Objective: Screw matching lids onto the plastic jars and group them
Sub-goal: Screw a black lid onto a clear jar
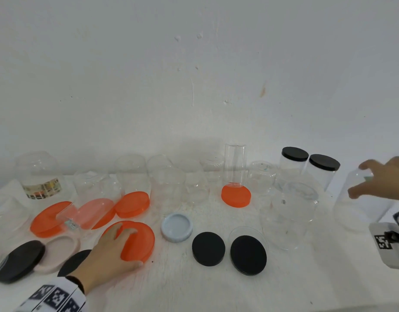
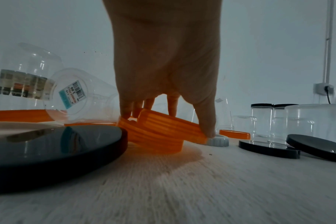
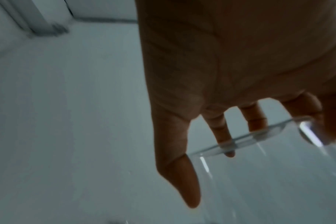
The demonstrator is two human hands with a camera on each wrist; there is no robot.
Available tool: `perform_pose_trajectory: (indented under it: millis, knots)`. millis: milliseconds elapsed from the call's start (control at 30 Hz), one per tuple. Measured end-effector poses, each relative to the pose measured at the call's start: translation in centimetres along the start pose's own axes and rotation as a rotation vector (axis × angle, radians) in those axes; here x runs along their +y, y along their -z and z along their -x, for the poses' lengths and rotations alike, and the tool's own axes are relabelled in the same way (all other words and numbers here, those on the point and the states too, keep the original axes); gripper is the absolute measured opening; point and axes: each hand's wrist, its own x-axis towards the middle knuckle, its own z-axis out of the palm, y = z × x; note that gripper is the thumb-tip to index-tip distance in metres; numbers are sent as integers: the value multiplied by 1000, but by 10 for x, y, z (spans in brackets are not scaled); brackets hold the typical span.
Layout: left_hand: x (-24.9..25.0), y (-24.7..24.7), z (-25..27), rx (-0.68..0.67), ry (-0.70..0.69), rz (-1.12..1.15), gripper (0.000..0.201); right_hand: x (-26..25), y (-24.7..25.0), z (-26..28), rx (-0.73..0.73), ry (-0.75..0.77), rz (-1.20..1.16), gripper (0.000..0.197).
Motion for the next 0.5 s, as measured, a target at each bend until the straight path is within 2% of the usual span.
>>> perform_pose_trajectory:
  millis: [67, 133, 267, 367, 500]
  knots:
    - [5, -1, -2, -5, 27, -72, 93, 10, 12, -6, 117, 58, -56, 104]
    - [15, -3, -3, 0, 46, -180, 90, 16, 23, -2, 221, 162, -145, 105]
    - [53, -14, -10, 22, -80, -237, 80, -14, 40, 53, 344, 333, -323, 96]
    - [89, -24, -19, -23, -216, -193, 77, -48, 32, 93, 291, 417, -457, 90]
    - [135, -37, -29, -91, -370, -116, 75, -68, 3, 107, 143, 468, -672, 63]
